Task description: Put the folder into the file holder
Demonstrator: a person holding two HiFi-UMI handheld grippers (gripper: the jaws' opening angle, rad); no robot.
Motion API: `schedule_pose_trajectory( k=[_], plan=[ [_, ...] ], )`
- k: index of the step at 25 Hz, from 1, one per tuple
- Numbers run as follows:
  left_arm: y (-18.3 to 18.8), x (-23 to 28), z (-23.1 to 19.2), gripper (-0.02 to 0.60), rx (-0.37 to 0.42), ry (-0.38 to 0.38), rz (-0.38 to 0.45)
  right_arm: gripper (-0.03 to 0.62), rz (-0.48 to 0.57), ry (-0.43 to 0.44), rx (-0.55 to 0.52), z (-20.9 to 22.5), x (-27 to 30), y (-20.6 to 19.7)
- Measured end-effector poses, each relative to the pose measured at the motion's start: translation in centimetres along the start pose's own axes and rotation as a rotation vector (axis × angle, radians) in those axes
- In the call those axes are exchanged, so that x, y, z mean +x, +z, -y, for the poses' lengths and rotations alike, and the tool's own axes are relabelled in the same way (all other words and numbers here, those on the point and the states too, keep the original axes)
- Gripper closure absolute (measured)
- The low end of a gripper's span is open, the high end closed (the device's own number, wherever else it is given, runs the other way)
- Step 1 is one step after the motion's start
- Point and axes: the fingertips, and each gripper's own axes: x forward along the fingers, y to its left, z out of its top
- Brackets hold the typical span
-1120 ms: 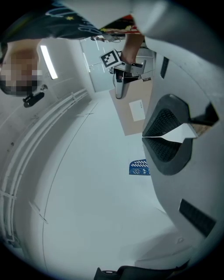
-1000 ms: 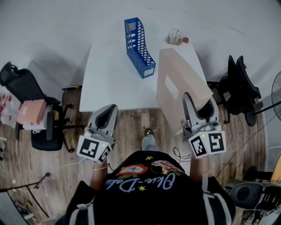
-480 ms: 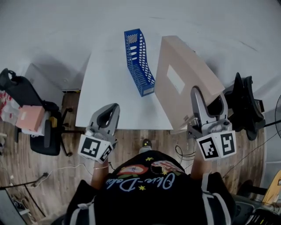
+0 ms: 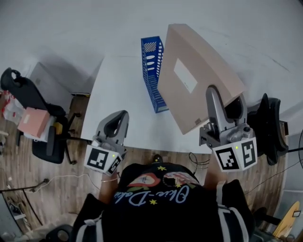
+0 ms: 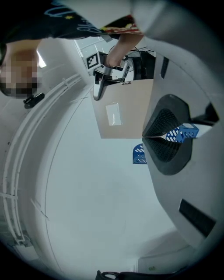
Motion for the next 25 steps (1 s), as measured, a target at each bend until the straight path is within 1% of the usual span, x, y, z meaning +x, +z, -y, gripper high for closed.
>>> schedule_pose_trajectory(
  k=[3, 5, 9, 14, 19, 22, 25],
  plan=[
    [-0.7, 0.2, -1.3, 0.577, -0.014, 0.001, -0.014, 0.321, 0.008, -0.002, 0.012, -0.4, 1.1, -0.8],
    [-1.0, 0.9, -2.4, 0.577, -0.013, -0.015, -0.018, 0.321, 0.014, -0.017, -0.001, -0.8, 1.8, -1.3],
    [-0.7, 2.6, -4.5, 0.577, -0.004, -0.093, -0.022, 0.321, 0.022, -0.066, -0.028, -1.5, 3.5, -2.0],
    [-0.2, 4.7, -7.3, 0.577, 0.001, -0.146, -0.021, 0.321, 0.027, -0.116, -0.006, -1.5, 5.6, -2.7],
    [-0.4, 6.3, -8.8, 0.577, -0.005, -0.203, -0.027, 0.321, 0.018, -0.139, -0.039, -1.9, 7.7, -3.5],
    [-0.3, 6.8, -9.4, 0.577, -0.007, -0.217, -0.024, 0.321, 0.014, -0.147, -0.044, -1.9, 8.9, -4.0],
    [-0.5, 6.8, -10.4, 0.577, -0.017, -0.212, -0.030, 0.321, 0.012, -0.145, -0.044, -2.1, 10.0, -4.5]
  ],
)
